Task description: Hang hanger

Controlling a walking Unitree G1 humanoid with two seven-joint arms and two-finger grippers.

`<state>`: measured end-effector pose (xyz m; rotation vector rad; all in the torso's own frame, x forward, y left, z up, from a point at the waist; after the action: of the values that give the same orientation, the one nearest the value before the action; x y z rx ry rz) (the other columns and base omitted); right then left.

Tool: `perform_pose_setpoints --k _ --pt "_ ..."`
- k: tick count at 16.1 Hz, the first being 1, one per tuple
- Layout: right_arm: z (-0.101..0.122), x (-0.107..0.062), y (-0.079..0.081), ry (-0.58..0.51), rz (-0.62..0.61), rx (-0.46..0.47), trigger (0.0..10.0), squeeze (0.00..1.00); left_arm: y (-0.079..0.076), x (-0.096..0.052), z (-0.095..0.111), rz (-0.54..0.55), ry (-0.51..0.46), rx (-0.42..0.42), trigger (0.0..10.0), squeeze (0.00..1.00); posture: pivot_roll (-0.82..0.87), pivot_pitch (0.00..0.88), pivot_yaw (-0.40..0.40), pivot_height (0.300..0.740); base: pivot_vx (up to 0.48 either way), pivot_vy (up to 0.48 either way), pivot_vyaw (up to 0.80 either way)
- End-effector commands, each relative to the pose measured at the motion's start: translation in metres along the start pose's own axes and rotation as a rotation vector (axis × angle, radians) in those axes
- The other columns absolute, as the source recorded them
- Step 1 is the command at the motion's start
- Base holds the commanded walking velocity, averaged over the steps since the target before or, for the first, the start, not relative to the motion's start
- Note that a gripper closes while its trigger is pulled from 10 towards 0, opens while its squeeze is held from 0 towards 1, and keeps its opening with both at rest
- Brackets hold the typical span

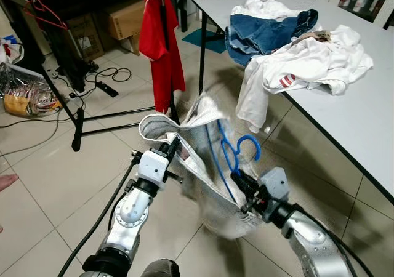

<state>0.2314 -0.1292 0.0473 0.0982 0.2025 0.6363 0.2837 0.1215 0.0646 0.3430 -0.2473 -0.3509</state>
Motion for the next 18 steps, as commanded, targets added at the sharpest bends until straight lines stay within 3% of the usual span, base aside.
perform_pose_setpoints --k 1,8,12,18 --pt "0.015 0.002 0.002 -0.069 0.02 -0.048 10.0 0.0 0.008 0.006 0.006 0.04 -0.024 -0.002 10.0 0.0 0.04 0.005 0.047 0.74 0.0 0.0 0.0" --pt "0.021 0.016 0.006 -0.116 0.0 0.001 10.0 0.0 0.0 0.01 0.007 -0.001 -0.023 -0.001 10.0 0.0 0.03 0.003 0.052 0.74 0.0 0.0 0.0" --pt "0.007 0.021 0.003 -0.091 -0.045 0.032 10.0 0.0 -0.004 0.0 -0.008 -0.002 0.046 -0.035 10.0 0.0 0.04 0.0 0.057 0.74 0.0 0.0 0.0" --pt "-0.01 0.019 0.0 -0.047 -0.07 0.047 10.0 0.0 -0.004 0.004 -0.007 0.0 0.042 -0.035 10.0 0.0 0.04 0.0 0.054 0.74 0.0 0.0 0.0"
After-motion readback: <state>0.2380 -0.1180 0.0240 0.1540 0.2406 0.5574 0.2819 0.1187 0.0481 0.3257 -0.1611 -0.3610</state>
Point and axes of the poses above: a point about 5 cm out from each wrist's last joint towards the gripper, its own x axis pointing out of the wrist towards the gripper, its own z axis along the axis of the wrist's last joint, y = z × x, the point moved 1 cm from there along x, pointing out of the wrist towards the gripper, and after that the axes turned 8 degrees about x, right-handed, at the moved point
